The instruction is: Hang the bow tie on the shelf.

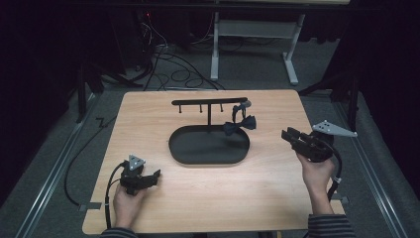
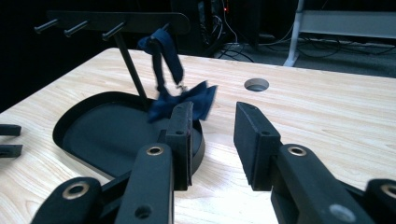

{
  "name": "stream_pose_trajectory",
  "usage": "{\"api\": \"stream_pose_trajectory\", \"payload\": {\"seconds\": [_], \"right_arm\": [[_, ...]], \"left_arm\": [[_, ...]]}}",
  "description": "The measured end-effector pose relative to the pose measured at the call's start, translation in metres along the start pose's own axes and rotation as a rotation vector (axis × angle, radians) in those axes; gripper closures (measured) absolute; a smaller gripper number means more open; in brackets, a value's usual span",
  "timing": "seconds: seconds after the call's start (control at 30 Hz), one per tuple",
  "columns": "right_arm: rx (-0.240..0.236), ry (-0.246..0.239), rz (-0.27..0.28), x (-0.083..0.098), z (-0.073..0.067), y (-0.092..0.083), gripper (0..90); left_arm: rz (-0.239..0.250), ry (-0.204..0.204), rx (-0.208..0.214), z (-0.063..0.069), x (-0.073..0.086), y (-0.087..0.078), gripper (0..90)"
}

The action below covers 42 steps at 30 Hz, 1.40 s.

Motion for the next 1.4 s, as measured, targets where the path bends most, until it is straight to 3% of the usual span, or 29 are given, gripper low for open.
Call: {"api": "stream_pose_trajectory", "payload": {"seconds": [0.8, 1.03, 1.4], "right_arm": [[-0.036, 0.019, -0.006, 0.028, -0.015, -0.008, 69.1], [-0.024, 0.002, -0.021, 0.035, -0.018, -0.007, 68.6], [-0.04, 0.013, -0.03, 0.043, -0.021, -0.001, 68.5]], "left_arm": [[0.0, 0.0, 0.0, 0.0, 0.0, 0.0, 25.0], [0.0, 0.001, 0.0, 0.0, 0.0, 0.0, 25.0], [0.0, 0.001, 0.001, 0.0, 0.0, 0.0, 25.0]]}}
Point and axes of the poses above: each handheld gripper's, and its own axes: y roughly forward along the jaws, x roughly out of its underside, z roughly to its right, the point moved 3 cm from there along y, roughly forward along the jaws, and after that the axes turned 6 degrees about -x, right-handed, at the moved point
